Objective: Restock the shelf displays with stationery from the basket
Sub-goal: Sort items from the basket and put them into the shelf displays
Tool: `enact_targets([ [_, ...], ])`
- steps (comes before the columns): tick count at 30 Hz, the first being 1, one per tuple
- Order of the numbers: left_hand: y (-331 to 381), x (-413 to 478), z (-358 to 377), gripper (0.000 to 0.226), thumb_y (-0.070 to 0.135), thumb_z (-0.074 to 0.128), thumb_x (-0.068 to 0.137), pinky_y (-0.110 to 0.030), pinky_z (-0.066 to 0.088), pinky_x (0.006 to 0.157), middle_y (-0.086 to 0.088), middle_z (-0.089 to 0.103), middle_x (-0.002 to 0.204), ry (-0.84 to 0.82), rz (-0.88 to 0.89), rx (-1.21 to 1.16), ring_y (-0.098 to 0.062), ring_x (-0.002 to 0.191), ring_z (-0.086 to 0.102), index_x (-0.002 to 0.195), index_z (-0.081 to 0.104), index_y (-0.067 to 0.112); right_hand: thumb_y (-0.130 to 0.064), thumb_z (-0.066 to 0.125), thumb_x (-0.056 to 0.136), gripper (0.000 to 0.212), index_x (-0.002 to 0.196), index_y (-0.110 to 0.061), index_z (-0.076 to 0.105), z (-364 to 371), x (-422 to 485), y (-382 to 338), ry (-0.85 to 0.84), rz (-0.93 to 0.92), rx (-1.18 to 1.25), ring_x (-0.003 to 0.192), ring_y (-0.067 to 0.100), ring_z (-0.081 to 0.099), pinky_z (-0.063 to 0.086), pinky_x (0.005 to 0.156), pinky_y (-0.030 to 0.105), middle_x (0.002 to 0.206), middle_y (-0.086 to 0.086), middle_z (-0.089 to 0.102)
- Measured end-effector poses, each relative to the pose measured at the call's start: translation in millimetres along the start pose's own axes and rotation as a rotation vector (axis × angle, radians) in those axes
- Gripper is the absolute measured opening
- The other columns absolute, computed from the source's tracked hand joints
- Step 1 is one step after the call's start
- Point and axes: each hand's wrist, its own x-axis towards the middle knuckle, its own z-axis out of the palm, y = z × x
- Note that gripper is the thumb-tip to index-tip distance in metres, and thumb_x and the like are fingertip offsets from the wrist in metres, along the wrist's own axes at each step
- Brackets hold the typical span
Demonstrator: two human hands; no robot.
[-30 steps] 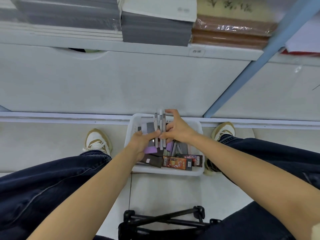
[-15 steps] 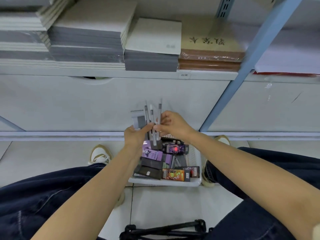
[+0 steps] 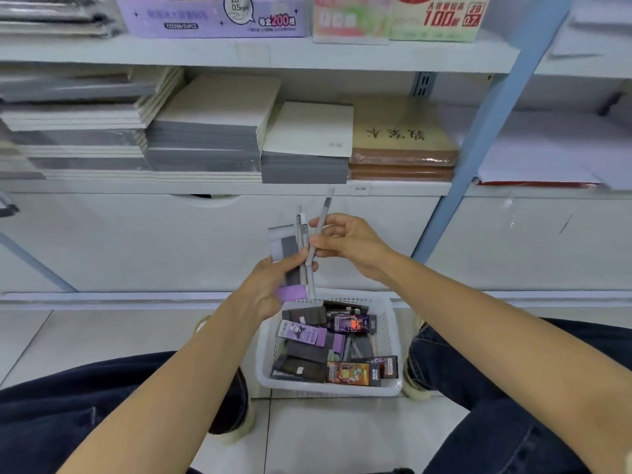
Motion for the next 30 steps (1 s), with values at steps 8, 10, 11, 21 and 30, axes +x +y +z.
enact_targets([
  [8, 28, -14, 5, 0.017, 0.022, 0.075, 0.07, -0.024, 0.056, 0.056, -0.004, 0.072, 0.081, -0.148, -0.088, -0.062, -0.011, 0.065, 0.068, 0.081, 0.079, 0.01, 0.006, 0.068, 0.082, 0.039, 0.117, -0.008, 0.057, 2, -1, -38, -0.077, -0.052, -0.012, 0.077, 0.012, 0.065, 0.052, 0.067, 0.02, 0.088, 0.006, 0.067],
  [10, 35, -16, 9, 0.017, 0.023, 0.073, 0.071, -0.023, 0.056, 0.056, -0.004, 0.067, 0.073, -0.173, -0.106, -0.055, -0.011, 0.06, 0.062, 0.081, 0.078, 0.009, 0.007, 0.068, 0.082, 0.047, 0.123, -0.007, 0.052, -1, -1, -48, -0.089, -0.042, 0.003, 0.074, 0.01, 0.065, 0.049, 0.062, 0.02, 0.088, 0.007, 0.069],
  [11, 37, -17, 12, 0.018, 0.023, 0.073, 0.071, -0.022, 0.055, 0.055, -0.004, 0.066, 0.07, -0.174, -0.104, -0.04, -0.011, 0.058, 0.061, 0.082, 0.076, 0.009, 0.009, 0.068, 0.082, 0.049, 0.125, -0.008, 0.05, -3, -1, -52, -0.102, -0.038, 0.021, 0.073, 0.01, 0.065, 0.049, 0.061, 0.02, 0.088, 0.008, 0.068],
  [21, 73, -15, 47, 0.028, 0.016, 0.08, 0.07, -0.025, 0.057, 0.057, -0.006, 0.075, 0.081, -0.045, 0.198, 0.193, -0.013, 0.063, 0.07, 0.093, 0.07, 0.005, -0.013, 0.058, 0.095, 0.024, 0.112, 0.004, 0.061, -33, 8, -107, 0.22, -0.173, 0.021, 0.069, 0.015, 0.06, 0.054, 0.067, 0.025, 0.086, 0.011, 0.064],
  [30, 152, -27, 103, 0.031, 0.015, 0.08, 0.073, -0.03, 0.06, 0.061, -0.007, 0.076, 0.079, -0.091, 0.491, 0.267, -0.015, 0.069, 0.072, 0.1, 0.065, 0.008, -0.006, 0.054, 0.096, 0.011, 0.106, -0.005, 0.06, -70, -4, -220, 0.147, -0.468, -0.096, 0.079, 0.019, 0.069, 0.059, 0.07, 0.026, 0.094, 0.011, 0.07],
])
